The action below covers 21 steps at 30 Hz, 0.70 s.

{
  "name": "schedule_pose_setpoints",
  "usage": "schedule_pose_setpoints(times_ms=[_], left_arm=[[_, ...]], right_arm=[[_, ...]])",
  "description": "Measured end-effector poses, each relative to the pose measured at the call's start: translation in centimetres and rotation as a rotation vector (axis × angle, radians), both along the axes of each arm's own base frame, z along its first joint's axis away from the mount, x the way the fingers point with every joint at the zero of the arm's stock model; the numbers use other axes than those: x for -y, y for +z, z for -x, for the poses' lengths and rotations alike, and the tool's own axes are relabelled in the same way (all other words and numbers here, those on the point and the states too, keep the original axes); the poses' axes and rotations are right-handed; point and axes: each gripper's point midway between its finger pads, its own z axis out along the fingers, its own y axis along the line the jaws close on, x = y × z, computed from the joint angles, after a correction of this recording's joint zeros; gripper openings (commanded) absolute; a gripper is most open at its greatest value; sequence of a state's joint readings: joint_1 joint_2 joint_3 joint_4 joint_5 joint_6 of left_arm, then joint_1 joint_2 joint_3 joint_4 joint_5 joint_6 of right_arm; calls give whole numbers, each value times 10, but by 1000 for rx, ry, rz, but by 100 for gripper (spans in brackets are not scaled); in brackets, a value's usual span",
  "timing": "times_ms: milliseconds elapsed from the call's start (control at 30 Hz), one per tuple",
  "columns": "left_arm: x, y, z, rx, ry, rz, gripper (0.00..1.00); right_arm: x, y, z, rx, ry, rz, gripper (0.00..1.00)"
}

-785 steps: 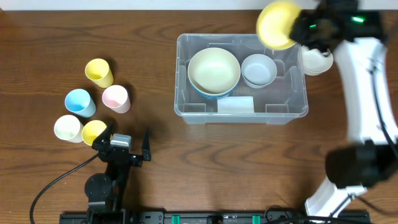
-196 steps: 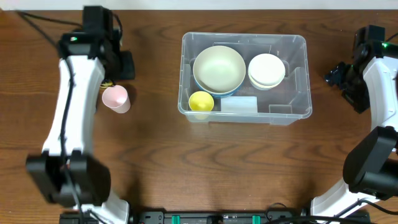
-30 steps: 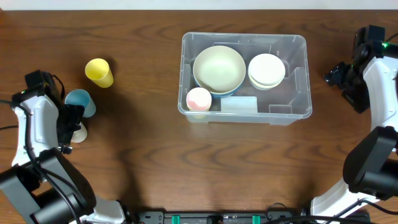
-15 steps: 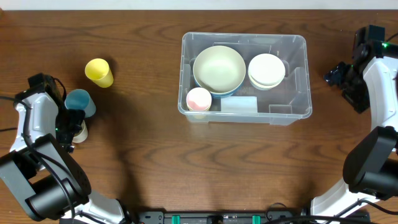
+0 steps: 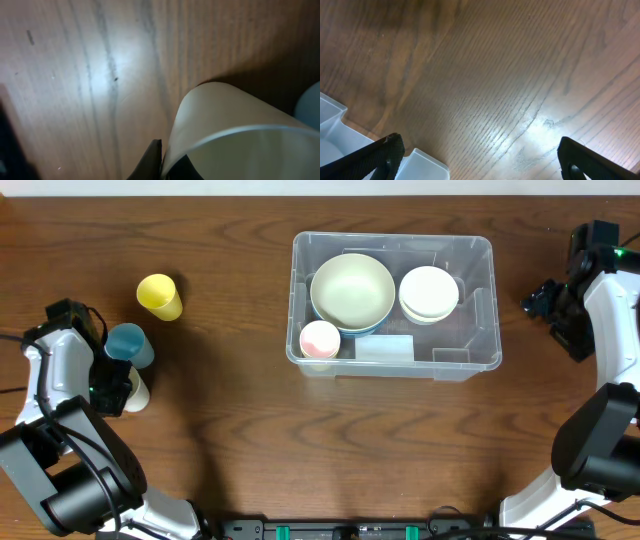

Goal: Pack container
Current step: 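Grasp the cream cup rim with the left gripper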

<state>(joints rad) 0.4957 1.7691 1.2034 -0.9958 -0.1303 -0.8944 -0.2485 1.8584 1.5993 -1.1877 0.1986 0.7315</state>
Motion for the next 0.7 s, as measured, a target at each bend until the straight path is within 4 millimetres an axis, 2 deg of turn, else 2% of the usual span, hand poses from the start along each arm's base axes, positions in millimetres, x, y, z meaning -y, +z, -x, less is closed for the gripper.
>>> schedule_pose_setpoints(times_ms=[267,400,467,700], left_arm=[[8,5,15,-55,-1,29,6],[11,18,20,-42,0,22,6],[11,33,22,-2,2,1,6],[13,114,30,266,8,-147,6]], right_arm=[[0,0,0,0,0,0,99],[0,0,0,0,0,0,99],[0,0,0,0,0,0,99],[0,0,0,0,0,0,99]])
